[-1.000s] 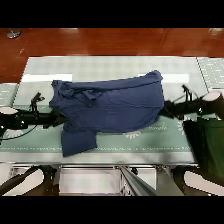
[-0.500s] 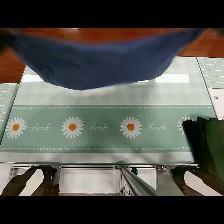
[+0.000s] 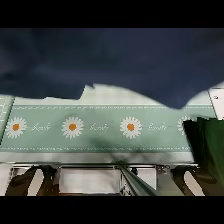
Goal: Fold the shirts.
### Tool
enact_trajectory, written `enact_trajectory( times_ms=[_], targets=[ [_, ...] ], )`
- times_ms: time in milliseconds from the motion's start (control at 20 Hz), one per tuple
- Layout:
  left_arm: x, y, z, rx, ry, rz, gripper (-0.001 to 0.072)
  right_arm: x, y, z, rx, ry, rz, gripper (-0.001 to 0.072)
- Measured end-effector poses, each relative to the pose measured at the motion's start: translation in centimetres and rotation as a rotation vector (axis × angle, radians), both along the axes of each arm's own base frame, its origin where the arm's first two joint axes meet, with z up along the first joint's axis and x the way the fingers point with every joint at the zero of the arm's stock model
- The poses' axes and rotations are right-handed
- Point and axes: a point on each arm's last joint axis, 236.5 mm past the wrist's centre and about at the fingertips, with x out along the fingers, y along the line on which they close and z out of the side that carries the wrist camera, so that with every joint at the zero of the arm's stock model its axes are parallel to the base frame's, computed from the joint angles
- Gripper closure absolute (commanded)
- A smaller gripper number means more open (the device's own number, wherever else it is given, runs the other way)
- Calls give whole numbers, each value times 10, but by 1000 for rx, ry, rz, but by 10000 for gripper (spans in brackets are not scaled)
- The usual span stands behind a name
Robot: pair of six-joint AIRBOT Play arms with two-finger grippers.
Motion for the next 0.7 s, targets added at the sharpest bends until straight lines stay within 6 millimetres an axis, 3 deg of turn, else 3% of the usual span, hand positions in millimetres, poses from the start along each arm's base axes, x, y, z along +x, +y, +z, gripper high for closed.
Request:
enact_trajectory(
  times_ms=[200, 400, 550, 700],
  targets=[
    [-34, 0, 4, 34, -27, 34, 688, -33, -3, -4, 1, 6, -41, 688],
    [-18, 8, -29, 6, 76, 39, 688, -24, -5, -39, 21, 126, -44, 688],
    [21, 18, -86, -42, 245, 42, 688, 9, -4, -91, 69, 295, -13, 688],
    [73, 26, -162, -101, 444, 29, 688, 61, 1, -160, 128, 481, 47, 688]
  ],
)
